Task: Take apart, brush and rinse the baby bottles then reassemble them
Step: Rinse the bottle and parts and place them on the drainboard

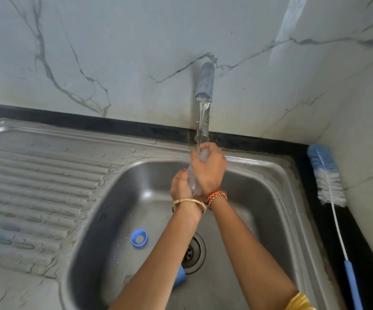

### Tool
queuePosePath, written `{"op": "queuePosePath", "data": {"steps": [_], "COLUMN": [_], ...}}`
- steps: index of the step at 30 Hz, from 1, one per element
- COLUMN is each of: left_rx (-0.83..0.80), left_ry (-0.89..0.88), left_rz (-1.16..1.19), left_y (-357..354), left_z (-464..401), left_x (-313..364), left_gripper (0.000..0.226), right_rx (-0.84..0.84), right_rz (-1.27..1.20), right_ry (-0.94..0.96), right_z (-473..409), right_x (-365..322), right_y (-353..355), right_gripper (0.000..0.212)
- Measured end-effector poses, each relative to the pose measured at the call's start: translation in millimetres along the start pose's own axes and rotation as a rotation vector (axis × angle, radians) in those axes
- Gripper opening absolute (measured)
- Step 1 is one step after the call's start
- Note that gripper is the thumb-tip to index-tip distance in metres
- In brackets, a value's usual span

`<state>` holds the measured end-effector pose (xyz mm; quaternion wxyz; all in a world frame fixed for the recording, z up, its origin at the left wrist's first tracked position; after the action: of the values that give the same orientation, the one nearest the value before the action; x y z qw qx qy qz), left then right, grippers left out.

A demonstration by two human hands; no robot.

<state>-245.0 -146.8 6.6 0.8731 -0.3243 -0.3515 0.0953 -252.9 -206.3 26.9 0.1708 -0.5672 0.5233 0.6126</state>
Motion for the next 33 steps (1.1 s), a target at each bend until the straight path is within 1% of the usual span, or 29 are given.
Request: {"op": "queuePosePath", "data": {"steps": [1, 2, 3, 4, 5, 6, 7, 8, 9, 10, 11, 12, 13, 14, 15, 16, 17, 18, 20, 21, 22, 23, 24, 25, 26, 28, 30, 32, 33], "left_rx": [0.015, 0.003, -0.061, -0.136, -0.237, -0.316, -0.345, -0.307, -0.244, -0.15, -0.062, -0.042, -0.122, -0.238, -0.354, -0.413, -0.419, -0.372, -0.222, -0.17, -0.169, -0.22, -0.309, -0.377, -0.417, -0.413, -0.409, -0.439, -0.451], "left_ry": [-0.043, -0.027, 0.008, 0.084, 0.193, 0.313, 0.378, 0.354, 0.261, 0.082, -0.215, -0.585, -0.936, -1.222, -1.386, -1.443, -1.383, -1.203, -0.607, -0.342, -0.135, 0.025, 0.15, 0.264, 0.379, 0.585, 0.665, 0.692, 0.699], "left_rz": [-0.074, -0.119, -0.182, -0.278, -0.325, -0.325, -0.35, -0.397, -0.485, -0.608, -0.746, -0.915, -1.086, -1.198, -1.263, -1.28, -1.21, -1.052, -0.587, -0.426, -0.322, -0.23, -0.143, -0.084, -0.087, -0.214, -0.342, -0.415, -0.442], "left_y": [-2.6, -4.8, -3.3, -1.7, 2.6, 6.1, 8.5, 9.4, 8.0, 5.2, 2.8, -0.3, -2.6, -2.0, 1.6, 4.6, 7.3, 9.6, 8.2, 9.3, 11.3, 12.4, 13.3, 16.1, 19.4, 25.8, 27.6, 24.1, 21.9], "left_z": [-1.4, 0.3, 0.4, 0.5, -1.4, -2.1, -2.7, -7.8, -10.0, -11.2, -12.9, -9.5, -6.4, -6.9, -11.7, -16.9, -18.9, -21.5, -17.1, -18.2, -20.6, -20.6, -17.7, -16.3, -16.3, -18.9, -22.3, -23.8, -23.3], "left_x": [2.9, 8.0, 14.8, 19.8, 26.3, 33.0, 36.8, 36.1, 34.8, 30.7, 25.7, 20.9, 13.8, 7.7, 3.8, 1.8, 3.9, 8.8, 20.3, 22.4, 22.6, 23.4, 25.2, 25.5, 25.6, 27.6, 30.1, 32.9, 35.3], "left_gripper": [0.015, 0.014, 0.02, 0.028, 0.036, 0.043, 0.047, 0.044, 0.036, 0.027, 0.02, 0.017, 0.019, 0.021, 0.02, 0.018, 0.017, 0.017, 0.018, 0.02, 0.024, 0.029, 0.035, 0.038, 0.04, 0.042, 0.041, 0.044, 0.046], "right_rx": [0.005, 0.011, -0.005, -0.055, -0.131, -0.21, -0.262, -0.271, -0.216, -0.101, 0.043, 0.137, 0.15, 0.088, -0.02, -0.157, -0.241, -0.274, -0.234, -0.188, -0.156, -0.154, -0.19, -0.252, -0.342, -0.551, -0.696, -0.801, -0.847], "right_rz": [0.033, 0.065, 0.089, 0.108, 0.106, 0.07, -0.025, -0.193, -0.434, -0.704, -0.932, -1.124, -1.253, -1.328, -1.348, -1.347, -1.324, -1.285, -1.113, -0.981, -0.802, -0.585, -0.422, -0.352, -0.353, -0.443, -0.492, -0.48, -0.471], "right_ry": [0.085, 0.206, 0.349, 0.494, 0.616, 0.677, 0.657, 0.548, 0.35, 0.105, -0.149, -0.364, -0.521, -0.642, -0.728, -0.765, -0.757, -0.736, -0.645, -0.588, -0.47, -0.29, -0.112, 0.014, 0.061, 0.069, 0.069, 0.106, 0.124], "right_z": [1.3, 4.3, 9.2, 14.7, 18.3, 21.0, 23.7, 26.9, 25.9, 23.8, 22.9, 24.6, 25.8, 24.0, 23.1, 21.4, 19.2, 15.5, 13.6, 16.7, 20.6, 24.9, 27.2, 27.9, 25.1, 16.0, 6.5, -2.1, -5.5], "right_x": [-5.8, -10.8, -14.4, -16.4, -14.9, -10.0, -3.6, 1.9, 8.1, 14.1, 20.9, 24.5, 26.3, 27.1, 23.8, 19.3, 13.7, 6.8, -7.0, -13.0, -18.6, -23.4, -26.0, -26.7, -26.3, -21.4, -15.7, -13.5, -14.5], "right_y": [1.3, 4.7, 8.8, 13.9, 20.2, 26.1, 30.8, 34.0, 33.4, 30.3, 23.8, 16.6, 9.8, 4.7, 3.0, 4.2, 6.5, 9.0, 9.6, 7.6, 5.2, 3.4, 1.5, 1.7, 4.6, 12.8, 19.9, 22.9, 23.3], "right_gripper": [0.013, 0.013, 0.015, 0.019, 0.023, 0.026, 0.026, 0.025, 0.025, 0.027, 0.028, 0.024, 0.014, 0.008, 0.02, 0.033, 0.039, 0.036, 0.026, 0.024, 0.024, 0.027, 0.03, 0.03, 0.029, 0.024, 0.017, 0.018, 0.014]}}
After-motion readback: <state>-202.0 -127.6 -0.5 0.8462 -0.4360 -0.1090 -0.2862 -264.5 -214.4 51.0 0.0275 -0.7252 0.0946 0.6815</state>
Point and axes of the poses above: each hand's wrist, its own z-axis away from the middle knuckle, its own y-axis out of the back of the hand, x = y × z, the point moved 1 cm from there along -z, towards the middle knuckle, and after that the axes turned 8 degrees about -x, right-handed, at the moved point
